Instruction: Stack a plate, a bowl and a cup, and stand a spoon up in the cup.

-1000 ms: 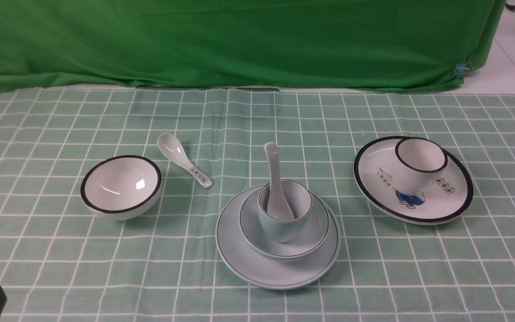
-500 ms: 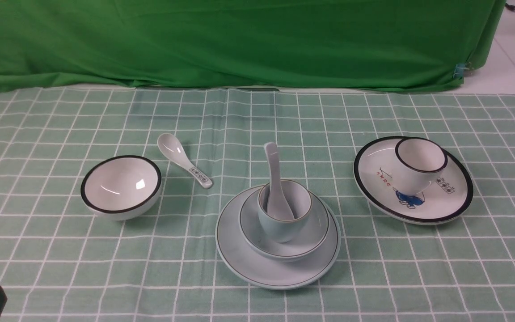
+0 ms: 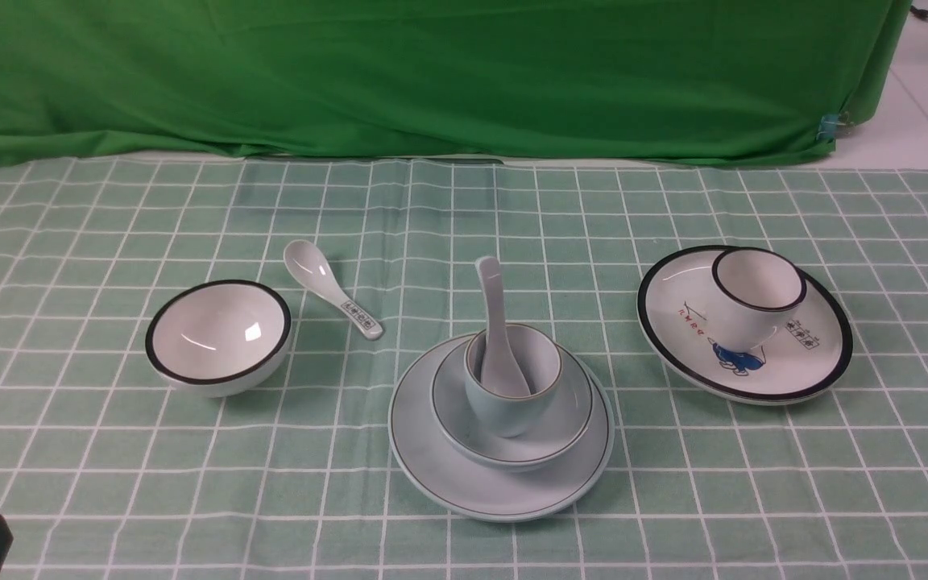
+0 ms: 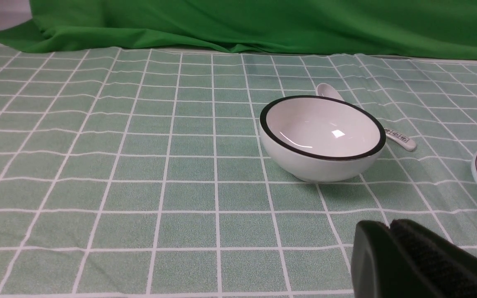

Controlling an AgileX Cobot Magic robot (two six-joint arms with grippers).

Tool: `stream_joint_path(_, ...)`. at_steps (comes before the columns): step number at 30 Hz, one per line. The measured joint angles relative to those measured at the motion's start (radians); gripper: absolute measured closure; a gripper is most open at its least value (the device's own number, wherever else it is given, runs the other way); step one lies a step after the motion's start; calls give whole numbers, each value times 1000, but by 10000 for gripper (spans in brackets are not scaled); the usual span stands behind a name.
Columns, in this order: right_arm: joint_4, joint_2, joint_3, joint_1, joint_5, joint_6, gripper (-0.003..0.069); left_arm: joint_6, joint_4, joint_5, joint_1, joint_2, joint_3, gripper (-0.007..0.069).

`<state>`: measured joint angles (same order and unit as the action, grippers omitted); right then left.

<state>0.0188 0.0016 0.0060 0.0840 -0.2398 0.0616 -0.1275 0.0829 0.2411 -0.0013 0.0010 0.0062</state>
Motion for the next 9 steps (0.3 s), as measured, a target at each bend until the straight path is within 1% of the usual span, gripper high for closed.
stream_joint_path(9, 0, 0, 0, 0, 0, 0, 454, 0, 0, 0, 0, 0, 0, 612)
